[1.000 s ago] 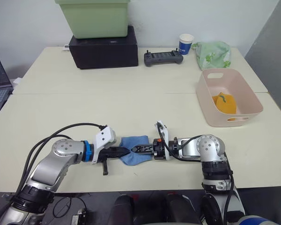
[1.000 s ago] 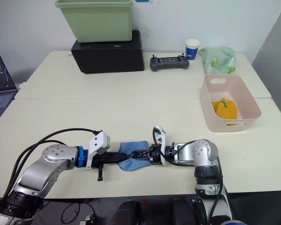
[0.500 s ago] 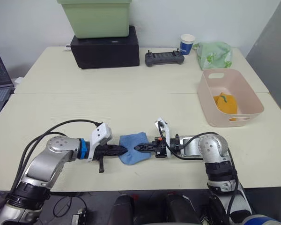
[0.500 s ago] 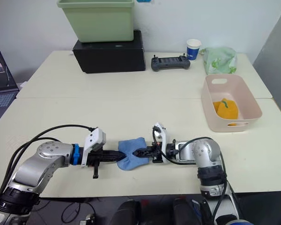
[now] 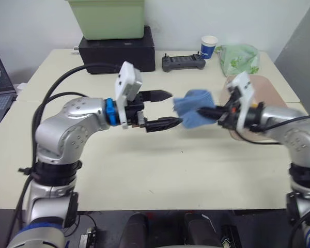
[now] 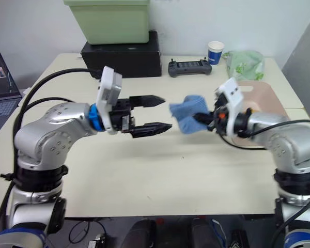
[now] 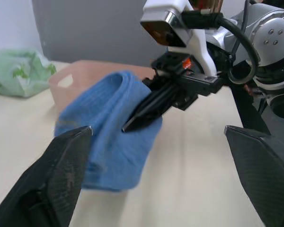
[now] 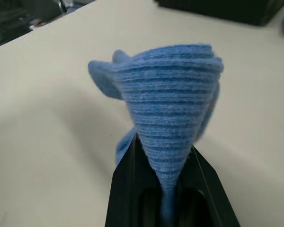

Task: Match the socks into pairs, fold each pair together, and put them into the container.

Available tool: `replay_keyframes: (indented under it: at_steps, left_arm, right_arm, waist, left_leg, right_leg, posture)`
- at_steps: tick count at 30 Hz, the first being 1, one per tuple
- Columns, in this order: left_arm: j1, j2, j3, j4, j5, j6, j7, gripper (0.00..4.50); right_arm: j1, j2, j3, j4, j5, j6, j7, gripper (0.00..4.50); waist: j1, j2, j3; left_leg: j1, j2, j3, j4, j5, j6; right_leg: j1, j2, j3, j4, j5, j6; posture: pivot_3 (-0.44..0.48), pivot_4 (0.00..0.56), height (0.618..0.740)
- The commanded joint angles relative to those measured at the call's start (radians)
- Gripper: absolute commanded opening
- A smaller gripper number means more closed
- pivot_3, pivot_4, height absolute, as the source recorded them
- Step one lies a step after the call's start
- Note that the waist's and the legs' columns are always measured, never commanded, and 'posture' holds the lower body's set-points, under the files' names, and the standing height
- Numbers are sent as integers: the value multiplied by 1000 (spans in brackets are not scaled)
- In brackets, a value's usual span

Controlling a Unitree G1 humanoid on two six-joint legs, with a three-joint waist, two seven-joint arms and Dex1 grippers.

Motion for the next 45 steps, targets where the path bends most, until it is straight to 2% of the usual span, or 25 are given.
replay_keyframes:
  at_steps: [1, 3, 7, 10, 15, 18, 21, 25, 32, 38, 42, 45]
  left_arm:
    - [-76, -96, -21, 39, 56, -77, 92, 4489]
    - [-106, -150, -46, 58, 80, -90, 122, 4489]
    - [-159, -245, -87, 136, 147, -144, 176, 4489]
    - [-191, -301, -113, 192, 212, -221, 209, 4489]
    - [-184, -327, -138, 166, 219, -234, 173, 4489]
    - [-137, -299, -168, 127, 219, -205, 147, 4489]
    - [-109, -247, -220, 109, 256, -202, 104, 4489]
    - [-103, -250, -208, 124, 260, -192, 127, 4489]
    - [-84, -247, -210, 114, 268, -188, 124, 4500]
    - [-109, -259, -193, 151, 284, -215, 127, 4500]
    - [-112, -258, -193, 164, 287, -225, 118, 4500]
    - [-113, -263, -191, 166, 286, -225, 121, 4500]
  right_arm:
    - [-48, -176, 5, 77, -183, -226, 61, 0]
    - [-64, -243, 14, 146, -259, -317, 65, 0]
    - [-67, -382, 107, 358, -527, -658, 67, 0]
    - [-45, -434, 191, 506, -662, -860, 110, 0]
    - [-30, -401, 252, 639, -770, -1017, 141, 0]
    - [-31, -346, 288, 712, -822, -1062, 140, 0]
    - [-38, -314, 300, 740, -851, -1091, 162, 0]
    - [-33, -277, 296, 732, -825, -1073, 247, 0]
    - [-78, -263, 259, 687, -757, -971, 432, 2269]
    - [-138, -262, 183, 592, -626, -735, 547, 4403]
    - [-189, -286, 163, 575, -605, -663, 574, 4458]
    - [-230, -278, 159, 608, -626, -665, 529, 4458]
  waist:
    - [9, 0, 0]
    - [8, 0, 0]
    - [4, 0, 0]
    - [3, 0, 0]
    - [-6, 1, 0]
    - [-5, 2, 1]
    - [-3, 3, 1]
    - [-2, 2, 1]
    - [-3, 3, 1]
    - [1, 3, 1]
    - [2, 3, 1]
    - [0, 3, 1]
  left_leg:
    - [0, -1, 0, 0, 0, 0]
    - [0, -1, 1, 0, 0, 0]
    - [0, 0, 5, 0, 0, 0]
    - [0, 0, 8, -1, 2, -4]
    - [1, 0, 8, -1, 3, -4]
    - [2, 0, 8, -1, 3, -5]
    - [3, 1, 8, 0, 4, -6]
    - [3, 1, 7, 1, 6, -10]
    - [3, 0, 6, 1, 6, -10]
    - [3, 0, 5, 1, 6, -10]
    - [3, 0, 5, 1, 6, -9]
    - [3, 0, 5, 1, 6, -9]
  right_leg:
    - [0, -2, 0, -1, 0, 0]
    - [2, -2, 1, -4, 0, 0]
    - [1, -3, 2, -7, 0, 0]
    - [1, -3, 3, -7, 0, 0]
    - [1, -2, 5, -6, 0, 0]
    - [1, -1, 6, -3, 0, 0]
    - [1, -1, 6, 0, 0, 0]
    - [2, -3, 5, 0, 0, 0]
    - [3, -3, 4, 0, 0, 0]
    - [3, -3, 3, 0, 0, 0]
    - [3, -3, 3, 0, 0, 0]
    - [3, -3, 3, 0, 0, 0]
  posture:
    - [0, 150, 740]
    - [0, 150, 740]
    - [0, 150, 740]
    - [0, 150, 740]
    - [0, 150, 740]
    - [0, 150, 740]
    - [0, 150, 740]
    - [0, 150, 740]
    - [0, 150, 740]
    - [0, 150, 740]
    - [0, 150, 740]
    - [0, 150, 740]
